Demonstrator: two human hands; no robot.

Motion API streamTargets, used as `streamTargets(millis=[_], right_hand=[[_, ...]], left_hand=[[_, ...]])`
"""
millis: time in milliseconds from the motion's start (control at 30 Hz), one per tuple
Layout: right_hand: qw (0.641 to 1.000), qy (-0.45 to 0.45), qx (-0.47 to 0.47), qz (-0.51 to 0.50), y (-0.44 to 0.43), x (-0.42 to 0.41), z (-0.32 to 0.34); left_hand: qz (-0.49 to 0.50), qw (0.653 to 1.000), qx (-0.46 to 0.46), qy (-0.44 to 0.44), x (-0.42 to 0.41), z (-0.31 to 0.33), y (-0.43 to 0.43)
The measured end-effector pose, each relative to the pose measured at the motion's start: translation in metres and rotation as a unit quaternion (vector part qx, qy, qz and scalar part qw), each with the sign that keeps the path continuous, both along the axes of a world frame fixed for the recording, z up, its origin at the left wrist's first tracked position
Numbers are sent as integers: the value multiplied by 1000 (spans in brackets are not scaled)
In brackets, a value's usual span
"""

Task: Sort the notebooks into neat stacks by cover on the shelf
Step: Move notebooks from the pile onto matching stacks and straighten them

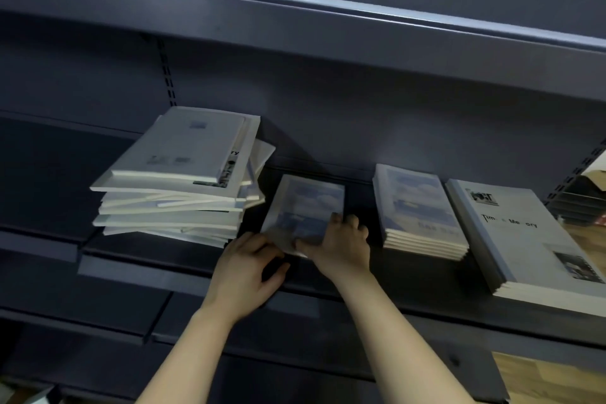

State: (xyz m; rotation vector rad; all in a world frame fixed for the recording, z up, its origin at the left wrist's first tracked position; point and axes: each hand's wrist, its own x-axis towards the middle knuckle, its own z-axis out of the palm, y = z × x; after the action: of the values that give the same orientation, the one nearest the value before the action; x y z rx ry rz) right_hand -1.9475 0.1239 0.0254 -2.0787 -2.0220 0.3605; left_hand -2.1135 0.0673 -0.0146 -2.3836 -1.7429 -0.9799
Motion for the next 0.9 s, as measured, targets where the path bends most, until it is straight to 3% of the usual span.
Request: streamTargets(millis=[467,667,800,900], right_hand=[[971,239,-10,-25,15,15,-5],[975,218,26,-20,20,27,-10],[917,396,19,-41,18,32,-12],[877,475,41,-59,12,36,-12]], left_hand=[[8,1000,18,-11,-1,-7,2],[4,999,32,-15,-2,-9,2],[-1,998,50,-27,-1,-8,1],[24,993,39,-110,3,-4,-2]])
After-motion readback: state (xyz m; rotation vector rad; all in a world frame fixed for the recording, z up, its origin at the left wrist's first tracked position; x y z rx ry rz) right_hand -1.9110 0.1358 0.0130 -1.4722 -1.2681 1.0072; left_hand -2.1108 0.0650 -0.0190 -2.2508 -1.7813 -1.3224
